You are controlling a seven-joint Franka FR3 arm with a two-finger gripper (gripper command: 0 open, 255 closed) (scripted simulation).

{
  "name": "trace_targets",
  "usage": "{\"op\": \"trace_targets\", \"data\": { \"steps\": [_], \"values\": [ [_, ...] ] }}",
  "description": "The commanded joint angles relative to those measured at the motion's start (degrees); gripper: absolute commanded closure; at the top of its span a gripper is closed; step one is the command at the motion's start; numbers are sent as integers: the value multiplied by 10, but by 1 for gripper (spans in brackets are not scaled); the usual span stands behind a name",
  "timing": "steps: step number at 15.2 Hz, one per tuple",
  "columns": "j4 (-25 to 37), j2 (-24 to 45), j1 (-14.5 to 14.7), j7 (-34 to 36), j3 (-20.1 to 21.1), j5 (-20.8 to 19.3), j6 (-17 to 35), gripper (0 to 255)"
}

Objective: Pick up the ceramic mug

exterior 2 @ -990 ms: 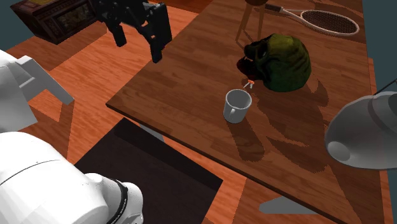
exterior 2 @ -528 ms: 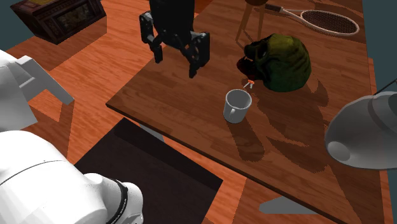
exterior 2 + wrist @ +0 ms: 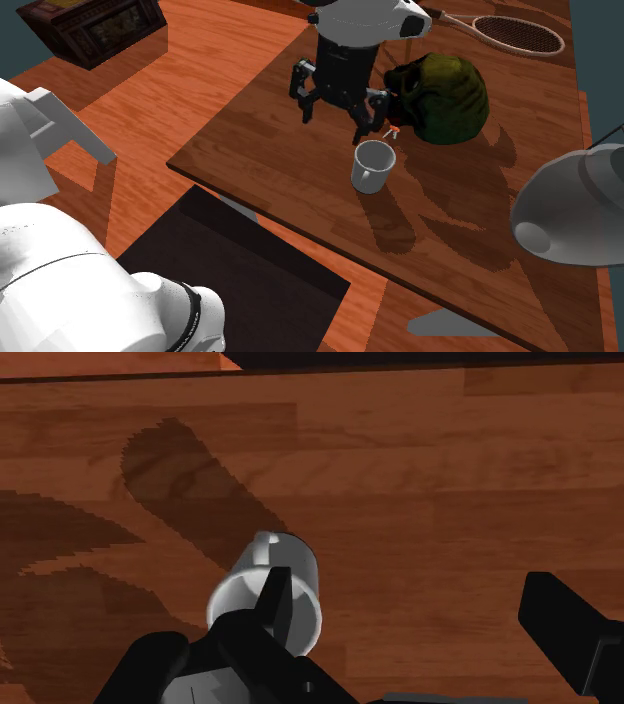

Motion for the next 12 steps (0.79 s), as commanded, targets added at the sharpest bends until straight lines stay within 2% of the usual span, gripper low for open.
{"op": "trace_targets", "data": {
  "steps": [1,6,12],
  "values": [
    [11,40,-3,-20,-14,-1,29,0],
    [56,146,-10,-73,-47,12,88,0],
    [134,280,-24,-142,-72,50,136,0]
  ]
}}
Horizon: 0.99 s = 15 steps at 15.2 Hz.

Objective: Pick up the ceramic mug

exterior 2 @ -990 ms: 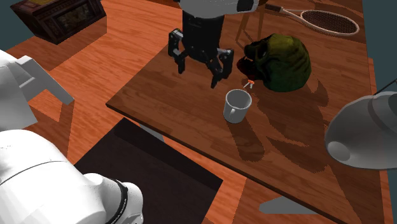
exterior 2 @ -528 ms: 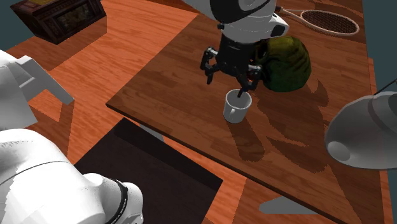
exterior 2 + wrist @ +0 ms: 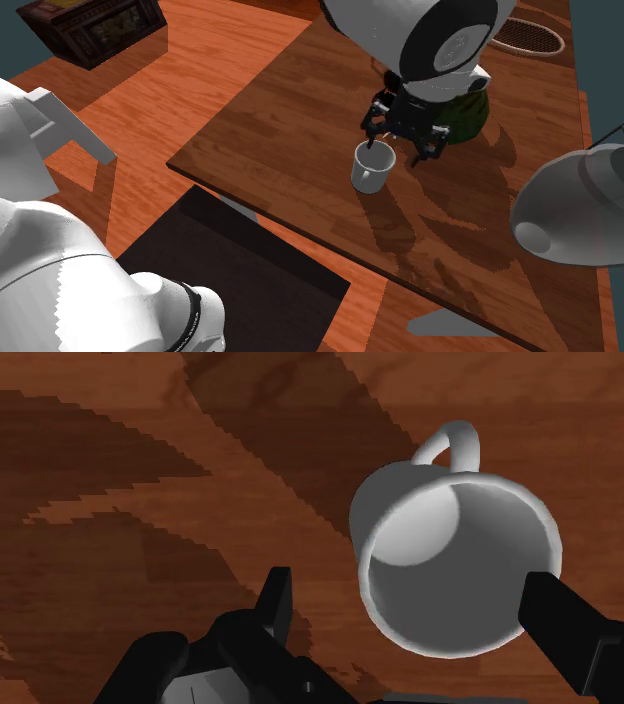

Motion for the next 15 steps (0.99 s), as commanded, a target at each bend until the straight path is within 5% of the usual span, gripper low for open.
{"op": "trace_targets", "data": {
  "steps": [1,10,11,15],
  "values": [
    [7,21,-4,-13,-3,7,12,0],
    [-13,58,-6,-25,-1,23,68,0],
    [-12,59,-6,-26,-2,23,68,255],
    [-13,60,-6,-27,-2,23,69,255]
  ]
}}
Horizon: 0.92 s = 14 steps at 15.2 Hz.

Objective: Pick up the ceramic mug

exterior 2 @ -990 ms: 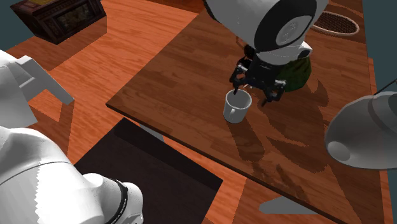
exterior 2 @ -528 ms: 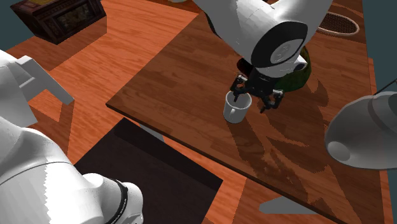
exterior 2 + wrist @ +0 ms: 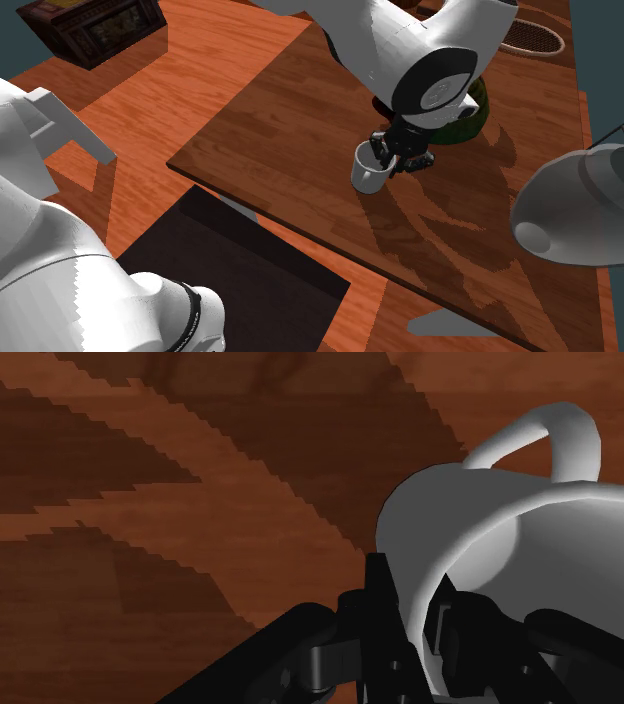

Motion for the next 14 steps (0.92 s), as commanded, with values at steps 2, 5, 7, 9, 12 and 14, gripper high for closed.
{"op": "trace_targets", "data": {
  "steps": [2,5,7,9,12,14],
  "values": [
    [0,0,0,0,0,0,0,255],
    [-1,-2,0,1,0,-1,-1,255],
    [4,-12,1,5,-1,-5,-15,255],
    [9,-22,2,8,-1,-10,-30,255],
    [17,-36,2,12,-2,-15,-52,255],
    [24,-45,3,15,-2,-19,-66,255]
  ]
}}
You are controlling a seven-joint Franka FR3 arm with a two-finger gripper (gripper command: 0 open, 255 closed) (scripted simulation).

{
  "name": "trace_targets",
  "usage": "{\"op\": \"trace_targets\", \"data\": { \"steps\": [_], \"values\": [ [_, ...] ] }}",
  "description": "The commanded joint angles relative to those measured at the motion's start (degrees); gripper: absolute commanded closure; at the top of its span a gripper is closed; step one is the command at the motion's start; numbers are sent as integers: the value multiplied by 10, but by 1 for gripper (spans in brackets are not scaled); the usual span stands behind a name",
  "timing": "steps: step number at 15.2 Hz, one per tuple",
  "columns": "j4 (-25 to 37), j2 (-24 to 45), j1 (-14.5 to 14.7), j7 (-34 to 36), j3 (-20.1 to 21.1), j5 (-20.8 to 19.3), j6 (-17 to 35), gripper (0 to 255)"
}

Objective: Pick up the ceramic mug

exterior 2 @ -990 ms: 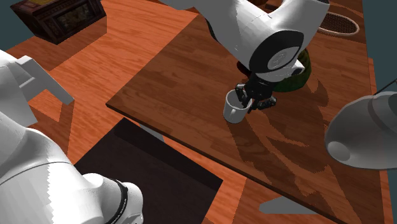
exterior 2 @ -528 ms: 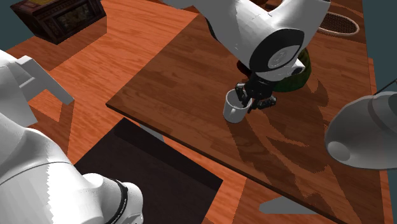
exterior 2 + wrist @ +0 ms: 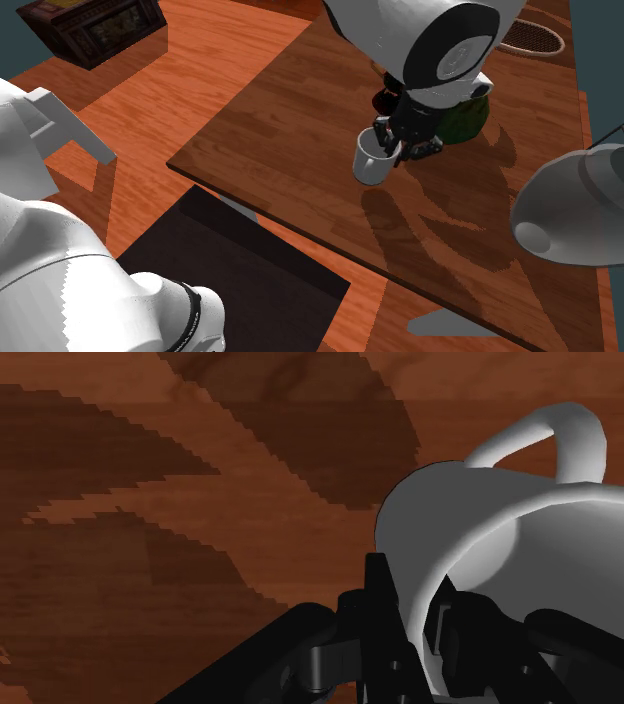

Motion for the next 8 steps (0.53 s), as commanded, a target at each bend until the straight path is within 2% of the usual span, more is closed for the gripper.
{"op": "trace_targets", "data": {
  "steps": [1,8],
  "values": [
    [9,-8,0,2,0,-3,-16,255],
    [28,-28,1,9,0,-11,-54,255]
  ]
}}
